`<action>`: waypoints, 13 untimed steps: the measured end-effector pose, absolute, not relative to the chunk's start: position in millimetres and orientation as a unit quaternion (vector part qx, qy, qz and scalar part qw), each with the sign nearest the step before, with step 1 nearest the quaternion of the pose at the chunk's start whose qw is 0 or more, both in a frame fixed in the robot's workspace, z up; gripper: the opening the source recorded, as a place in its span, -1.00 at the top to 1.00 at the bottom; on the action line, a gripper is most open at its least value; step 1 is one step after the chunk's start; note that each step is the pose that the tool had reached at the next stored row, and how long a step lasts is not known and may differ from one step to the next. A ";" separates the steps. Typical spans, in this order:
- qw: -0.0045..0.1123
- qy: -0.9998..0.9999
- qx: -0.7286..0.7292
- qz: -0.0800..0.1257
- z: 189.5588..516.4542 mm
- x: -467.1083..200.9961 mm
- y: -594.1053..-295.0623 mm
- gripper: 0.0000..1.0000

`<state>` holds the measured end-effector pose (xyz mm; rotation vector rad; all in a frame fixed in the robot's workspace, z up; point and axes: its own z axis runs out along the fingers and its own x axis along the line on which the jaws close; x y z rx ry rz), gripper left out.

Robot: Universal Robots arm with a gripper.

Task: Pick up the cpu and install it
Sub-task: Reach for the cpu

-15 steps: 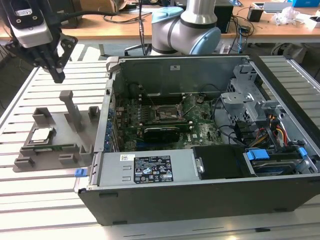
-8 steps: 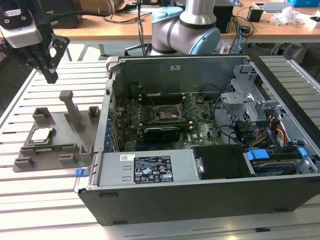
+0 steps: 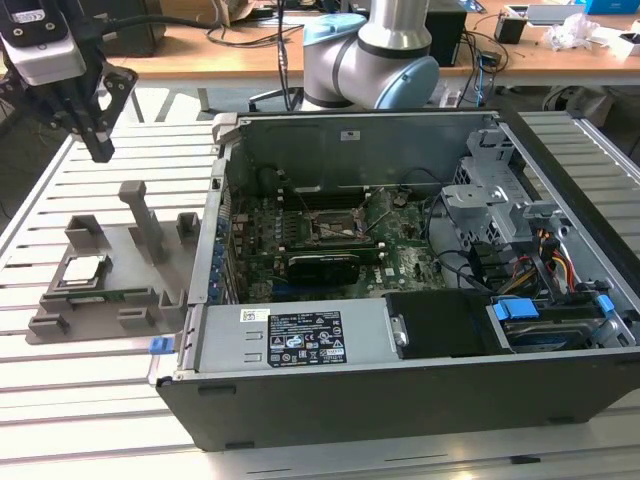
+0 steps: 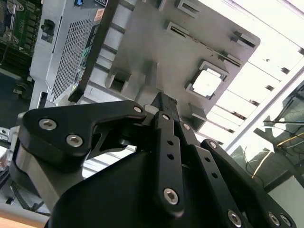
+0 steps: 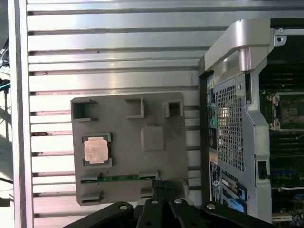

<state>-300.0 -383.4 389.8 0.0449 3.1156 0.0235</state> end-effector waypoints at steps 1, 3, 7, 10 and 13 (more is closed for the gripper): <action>0.013 1.000 0.005 0.008 389.7 -301.0 -382.1 0.79; 0.013 1.000 -0.003 0.008 389.5 -307.0 -380.6 0.79; 0.013 1.000 -0.003 0.008 389.1 -317.1 -380.6 0.79; 0.013 1.000 -0.003 0.008 388.8 -320.5 -380.6 0.79; 0.013 1.000 -0.003 0.008 388.8 -323.4 -380.6 0.79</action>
